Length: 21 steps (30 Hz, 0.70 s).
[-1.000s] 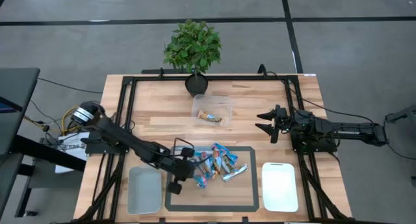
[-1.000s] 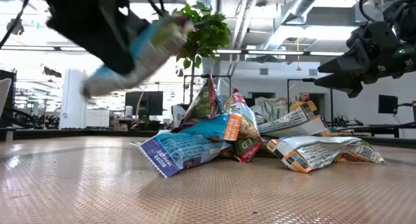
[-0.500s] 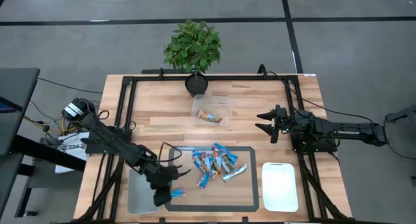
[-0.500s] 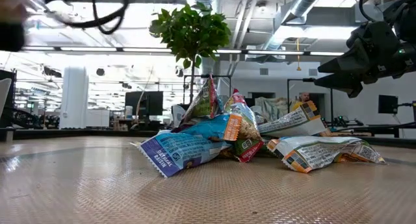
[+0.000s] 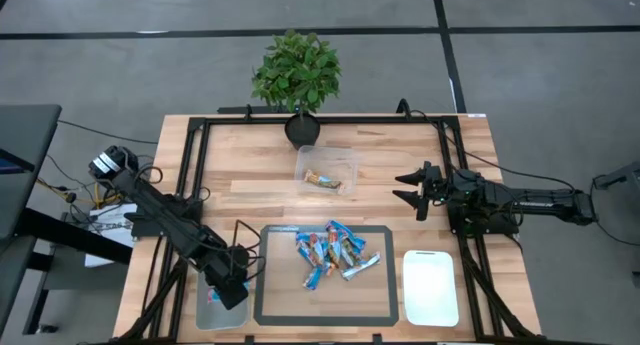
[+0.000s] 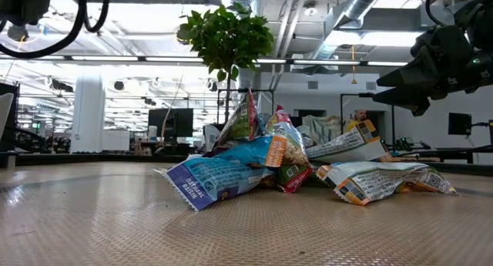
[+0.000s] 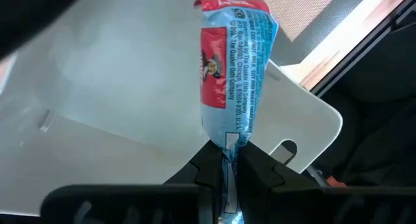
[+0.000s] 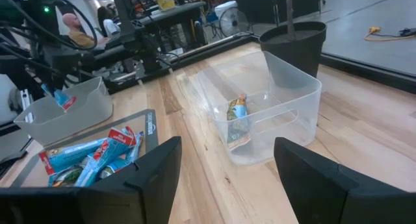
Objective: Pick and place Granola Bars by type
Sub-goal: Put the red granola bar into the gray bin
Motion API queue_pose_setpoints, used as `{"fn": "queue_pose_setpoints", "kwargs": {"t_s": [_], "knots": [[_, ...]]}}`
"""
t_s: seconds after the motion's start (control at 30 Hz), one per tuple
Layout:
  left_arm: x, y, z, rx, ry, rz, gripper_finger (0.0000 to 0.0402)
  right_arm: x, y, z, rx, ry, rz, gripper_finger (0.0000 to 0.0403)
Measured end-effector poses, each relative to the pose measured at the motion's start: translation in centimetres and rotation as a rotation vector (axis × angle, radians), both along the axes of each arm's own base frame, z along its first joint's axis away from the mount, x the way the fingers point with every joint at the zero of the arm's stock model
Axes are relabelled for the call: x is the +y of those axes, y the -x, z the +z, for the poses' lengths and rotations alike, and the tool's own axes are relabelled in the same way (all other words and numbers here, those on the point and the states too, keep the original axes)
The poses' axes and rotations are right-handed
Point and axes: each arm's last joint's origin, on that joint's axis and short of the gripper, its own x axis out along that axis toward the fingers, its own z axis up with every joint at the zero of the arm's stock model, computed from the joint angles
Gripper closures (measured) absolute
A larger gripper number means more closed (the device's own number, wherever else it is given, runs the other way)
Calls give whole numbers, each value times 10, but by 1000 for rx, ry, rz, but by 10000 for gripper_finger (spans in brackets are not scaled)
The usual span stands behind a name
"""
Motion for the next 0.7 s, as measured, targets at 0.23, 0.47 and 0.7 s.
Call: {"fn": "queue_pose_setpoints", "kwargs": {"t_s": [0.23, 0.47, 0.7], "knots": [[1, 3, 0, 45, 14, -10, 355, 0, 0, 0, 0, 1, -3, 163], [1, 2, -1, 52, 19, -10, 286, 0, 0, 0, 0, 0, -2, 163], [0, -3, 1, -4, 49, -18, 247, 0, 0, 0, 0, 0, -2, 163]]}}
